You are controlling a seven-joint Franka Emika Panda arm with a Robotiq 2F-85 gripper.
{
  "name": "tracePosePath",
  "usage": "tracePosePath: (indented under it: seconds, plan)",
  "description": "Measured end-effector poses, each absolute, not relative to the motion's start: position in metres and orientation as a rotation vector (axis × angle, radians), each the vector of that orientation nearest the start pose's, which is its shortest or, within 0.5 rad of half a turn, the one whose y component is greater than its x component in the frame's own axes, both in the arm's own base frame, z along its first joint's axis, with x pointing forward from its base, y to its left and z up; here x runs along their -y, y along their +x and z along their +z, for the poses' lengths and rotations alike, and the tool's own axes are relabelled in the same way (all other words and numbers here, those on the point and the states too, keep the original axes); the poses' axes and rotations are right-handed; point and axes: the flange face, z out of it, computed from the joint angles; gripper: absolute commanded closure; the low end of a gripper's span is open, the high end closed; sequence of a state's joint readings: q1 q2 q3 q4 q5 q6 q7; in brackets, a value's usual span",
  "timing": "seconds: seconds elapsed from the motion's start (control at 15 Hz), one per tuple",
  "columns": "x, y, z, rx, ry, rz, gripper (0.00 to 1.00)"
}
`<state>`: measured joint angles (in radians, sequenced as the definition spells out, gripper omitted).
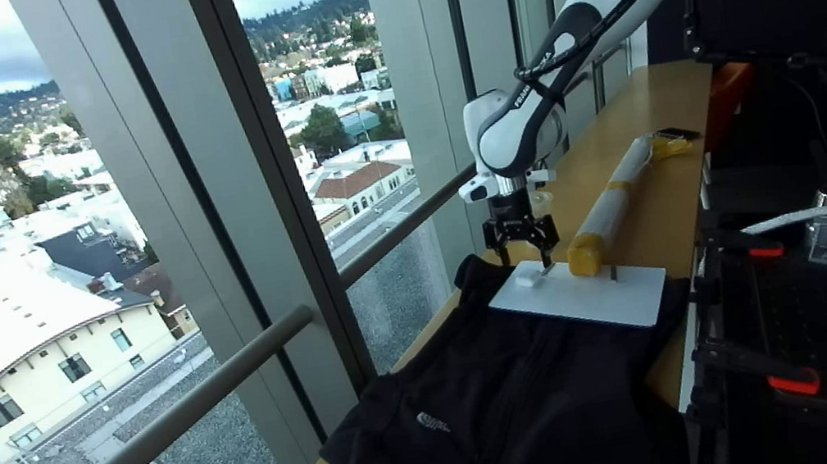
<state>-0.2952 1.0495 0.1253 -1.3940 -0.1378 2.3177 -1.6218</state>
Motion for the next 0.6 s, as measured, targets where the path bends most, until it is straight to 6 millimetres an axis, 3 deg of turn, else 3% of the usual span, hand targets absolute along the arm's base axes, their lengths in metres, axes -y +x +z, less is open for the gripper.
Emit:
tracePosePath:
  seconds: [0.27,0.33,0.4,0.6]
  plan:
    - [0.145,0.694,0.048,2.092,-2.191,0.135,0.00]
    - [0.149,0.695,0.045,2.096,-2.187,0.142,0.25]
    - [0.153,0.695,0.042,2.099,-2.186,0.149,0.28]
    - [0.159,0.699,0.039,2.112,-2.188,0.150,0.51]
